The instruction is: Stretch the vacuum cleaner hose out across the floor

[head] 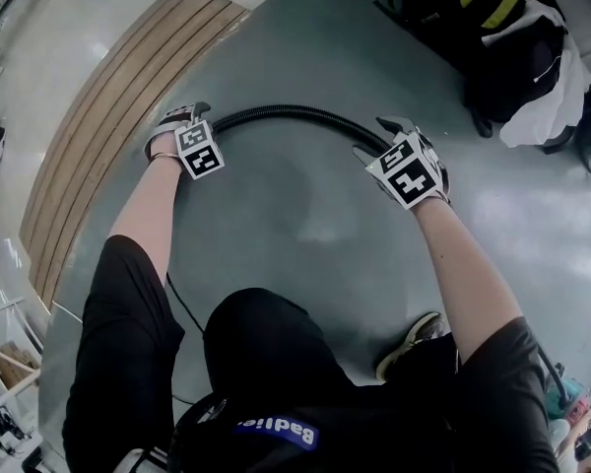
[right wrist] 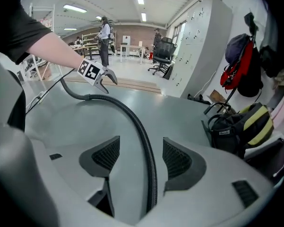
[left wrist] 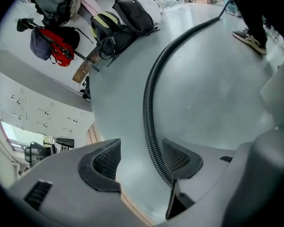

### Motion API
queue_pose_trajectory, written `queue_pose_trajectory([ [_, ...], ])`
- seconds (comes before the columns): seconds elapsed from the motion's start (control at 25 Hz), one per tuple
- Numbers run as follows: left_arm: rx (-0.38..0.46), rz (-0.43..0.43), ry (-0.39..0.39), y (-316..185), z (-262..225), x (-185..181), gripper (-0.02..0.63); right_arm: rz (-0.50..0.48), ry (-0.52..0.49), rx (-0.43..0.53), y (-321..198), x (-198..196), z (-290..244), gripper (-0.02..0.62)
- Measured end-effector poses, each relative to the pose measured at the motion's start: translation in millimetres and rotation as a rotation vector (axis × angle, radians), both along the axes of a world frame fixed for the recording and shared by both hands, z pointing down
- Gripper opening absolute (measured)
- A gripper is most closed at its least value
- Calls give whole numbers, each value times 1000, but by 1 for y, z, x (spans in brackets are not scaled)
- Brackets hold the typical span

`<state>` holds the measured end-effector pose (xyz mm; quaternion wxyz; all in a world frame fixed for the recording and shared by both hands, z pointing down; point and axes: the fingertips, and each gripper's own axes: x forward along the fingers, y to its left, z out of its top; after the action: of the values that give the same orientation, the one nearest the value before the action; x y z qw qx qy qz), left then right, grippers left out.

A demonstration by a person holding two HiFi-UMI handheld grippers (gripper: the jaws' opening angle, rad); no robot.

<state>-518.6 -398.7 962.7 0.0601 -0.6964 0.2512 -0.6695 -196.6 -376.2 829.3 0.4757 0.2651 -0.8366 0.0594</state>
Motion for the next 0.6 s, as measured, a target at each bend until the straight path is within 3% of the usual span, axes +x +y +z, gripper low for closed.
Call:
queue_pose_trajectory([
  [0.36,14,-127,122,21,-28,94,264,-53,-49,4,-11,57,4,268],
  [0.6,35,-82,195,27,-49,172,264,-74,-85,-13,-20,86,12,268],
])
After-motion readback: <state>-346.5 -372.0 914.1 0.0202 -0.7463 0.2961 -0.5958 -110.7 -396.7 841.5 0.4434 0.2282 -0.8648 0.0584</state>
